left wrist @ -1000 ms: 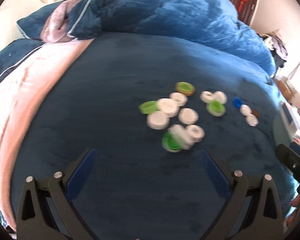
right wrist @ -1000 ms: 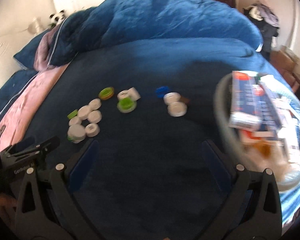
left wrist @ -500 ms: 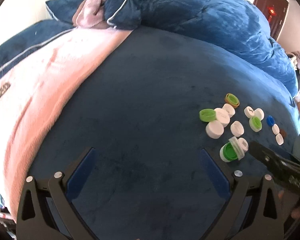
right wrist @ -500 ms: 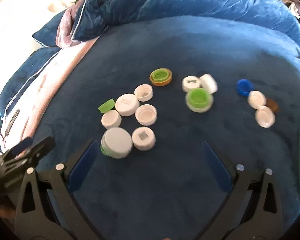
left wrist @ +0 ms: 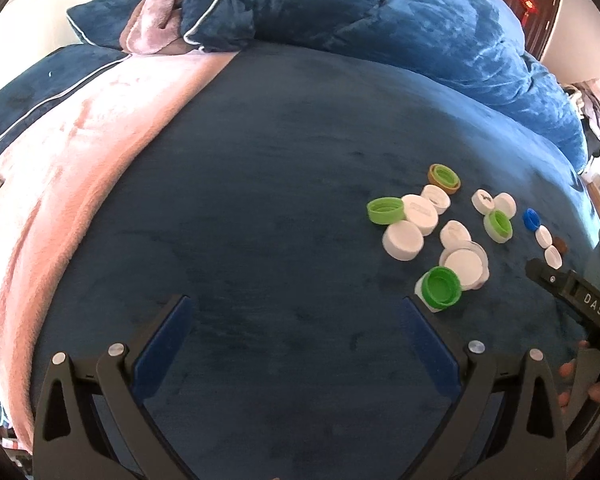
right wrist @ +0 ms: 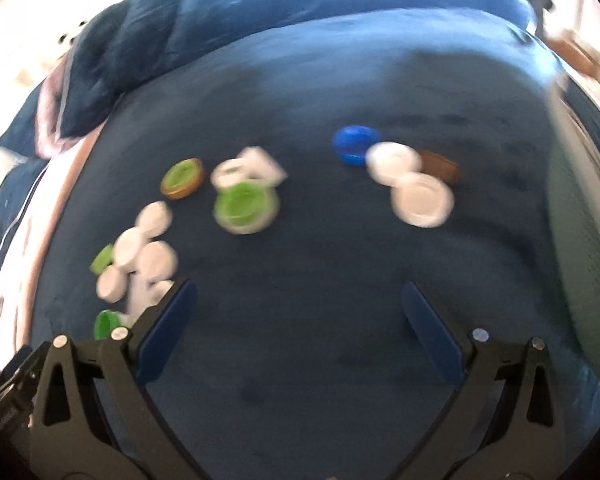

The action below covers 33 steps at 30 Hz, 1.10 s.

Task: Organize objects
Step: 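Grasp a large white cap with the left gripper while the right grasps a QR-code cap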

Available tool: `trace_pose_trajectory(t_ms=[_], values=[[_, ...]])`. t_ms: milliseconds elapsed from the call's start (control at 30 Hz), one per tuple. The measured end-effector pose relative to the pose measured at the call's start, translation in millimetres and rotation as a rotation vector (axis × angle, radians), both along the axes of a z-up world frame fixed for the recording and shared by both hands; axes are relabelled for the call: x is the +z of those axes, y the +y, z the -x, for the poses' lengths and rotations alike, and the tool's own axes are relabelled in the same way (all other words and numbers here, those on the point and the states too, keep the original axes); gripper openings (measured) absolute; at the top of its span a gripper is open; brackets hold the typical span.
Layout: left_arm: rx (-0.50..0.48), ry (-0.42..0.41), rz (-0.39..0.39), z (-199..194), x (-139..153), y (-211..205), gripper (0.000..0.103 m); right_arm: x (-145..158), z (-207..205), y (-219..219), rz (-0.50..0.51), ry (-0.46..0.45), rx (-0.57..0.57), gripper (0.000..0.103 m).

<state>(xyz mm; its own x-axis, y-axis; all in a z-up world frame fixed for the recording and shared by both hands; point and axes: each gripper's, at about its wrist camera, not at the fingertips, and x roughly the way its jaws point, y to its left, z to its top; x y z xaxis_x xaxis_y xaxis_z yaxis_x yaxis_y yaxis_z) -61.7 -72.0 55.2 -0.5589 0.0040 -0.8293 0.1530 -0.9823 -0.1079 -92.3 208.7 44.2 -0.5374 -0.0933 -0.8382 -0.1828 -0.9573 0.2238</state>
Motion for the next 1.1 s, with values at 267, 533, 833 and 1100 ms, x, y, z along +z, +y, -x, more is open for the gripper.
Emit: trace_pose_trajectory(t_ms=[267, 533, 833, 1100], values=[[0.0, 0.002, -0.004, 2, 0, 2, 0.102, 9, 1, -61, -0.116, 0.07, 0.263, 0.103], [-0.009, -0.015, -0.016, 4, -6, 3, 0.103, 0, 23, -46, -0.088, 0.023, 0.196, 0.103], [-0.012, -0.025, -0.027, 11, -10, 10, 0.102, -13, 24, -79, -0.15, 0.003, 0.398, 0.103], [-0.014, -0.03, -0.036, 12, -11, 12, 0.102, -13, 22, -70, -0.126, 0.011, 0.408, 0.031]])
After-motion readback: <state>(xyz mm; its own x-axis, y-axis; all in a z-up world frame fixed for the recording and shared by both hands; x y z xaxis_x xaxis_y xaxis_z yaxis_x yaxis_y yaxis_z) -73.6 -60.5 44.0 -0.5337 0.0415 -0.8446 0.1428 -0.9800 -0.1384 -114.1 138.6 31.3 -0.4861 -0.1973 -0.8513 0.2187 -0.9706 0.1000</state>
